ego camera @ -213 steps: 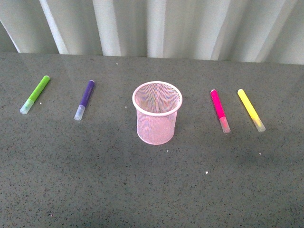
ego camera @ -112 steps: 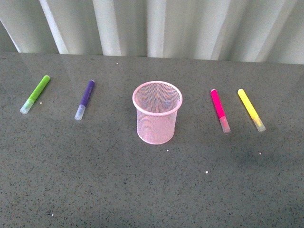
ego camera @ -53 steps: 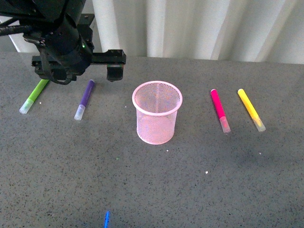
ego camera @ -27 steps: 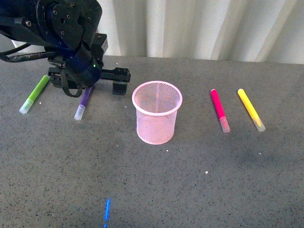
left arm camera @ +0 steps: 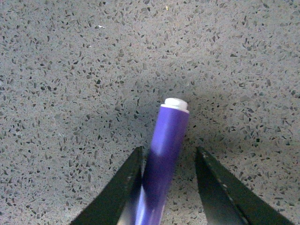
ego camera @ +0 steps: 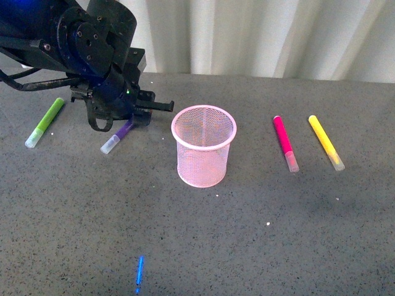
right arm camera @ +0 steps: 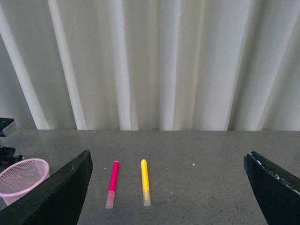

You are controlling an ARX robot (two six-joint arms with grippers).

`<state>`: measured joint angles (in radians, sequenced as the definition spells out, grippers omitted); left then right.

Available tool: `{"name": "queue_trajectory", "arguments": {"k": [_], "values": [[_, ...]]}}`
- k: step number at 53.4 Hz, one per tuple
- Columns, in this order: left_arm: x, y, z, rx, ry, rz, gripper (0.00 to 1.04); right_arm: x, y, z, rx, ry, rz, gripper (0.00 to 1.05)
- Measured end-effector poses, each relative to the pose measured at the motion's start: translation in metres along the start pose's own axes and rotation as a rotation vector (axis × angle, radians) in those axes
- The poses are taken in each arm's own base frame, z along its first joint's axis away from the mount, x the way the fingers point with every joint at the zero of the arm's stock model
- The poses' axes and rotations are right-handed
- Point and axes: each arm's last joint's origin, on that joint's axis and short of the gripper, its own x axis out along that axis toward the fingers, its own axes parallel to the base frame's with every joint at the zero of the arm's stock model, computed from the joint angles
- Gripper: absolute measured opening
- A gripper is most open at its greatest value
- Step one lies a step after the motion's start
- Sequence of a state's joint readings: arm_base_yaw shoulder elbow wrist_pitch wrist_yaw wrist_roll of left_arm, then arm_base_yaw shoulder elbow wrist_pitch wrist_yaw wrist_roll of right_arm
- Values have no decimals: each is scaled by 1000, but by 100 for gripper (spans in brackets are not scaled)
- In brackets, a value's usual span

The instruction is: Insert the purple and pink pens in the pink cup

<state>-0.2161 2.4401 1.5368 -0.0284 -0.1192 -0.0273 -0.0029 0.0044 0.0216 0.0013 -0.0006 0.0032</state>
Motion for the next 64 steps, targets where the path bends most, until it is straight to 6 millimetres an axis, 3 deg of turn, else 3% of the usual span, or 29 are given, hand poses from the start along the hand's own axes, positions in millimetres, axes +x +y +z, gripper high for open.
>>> {"name": "queue_trajectory", "arguments": {"k": [6, 22, 33, 38, 42, 47, 51, 56, 64], "values": [[0, 0, 0, 0, -8, 10, 13, 0, 0, 0, 0, 0, 0, 98], [-6, 7, -7, -20, -55, 18, 13, 0, 0, 0, 0, 0, 0, 98], [-41, 30, 8, -81, -174, 40, 13, 0, 0, 0, 0, 0, 0, 98], [-81, 51, 31, -143, -298, 53, 13, 0, 0, 0, 0, 0, 0, 98], [-139, 71, 53, -236, -480, 56, 13, 0, 0, 0, 0, 0, 0, 98], [-198, 76, 56, -328, -665, 49, 13, 0, 0, 0, 0, 0, 0, 98], [-233, 68, 48, -384, -766, 25, 13, 0, 0, 0, 0, 0, 0, 98], [-272, 43, 32, -454, -875, -71, 13, 0, 0, 0, 0, 0, 0, 98], [-291, 5, 13, -514, -935, -204, 13, 0, 0, 0, 0, 0, 0, 98]]}}
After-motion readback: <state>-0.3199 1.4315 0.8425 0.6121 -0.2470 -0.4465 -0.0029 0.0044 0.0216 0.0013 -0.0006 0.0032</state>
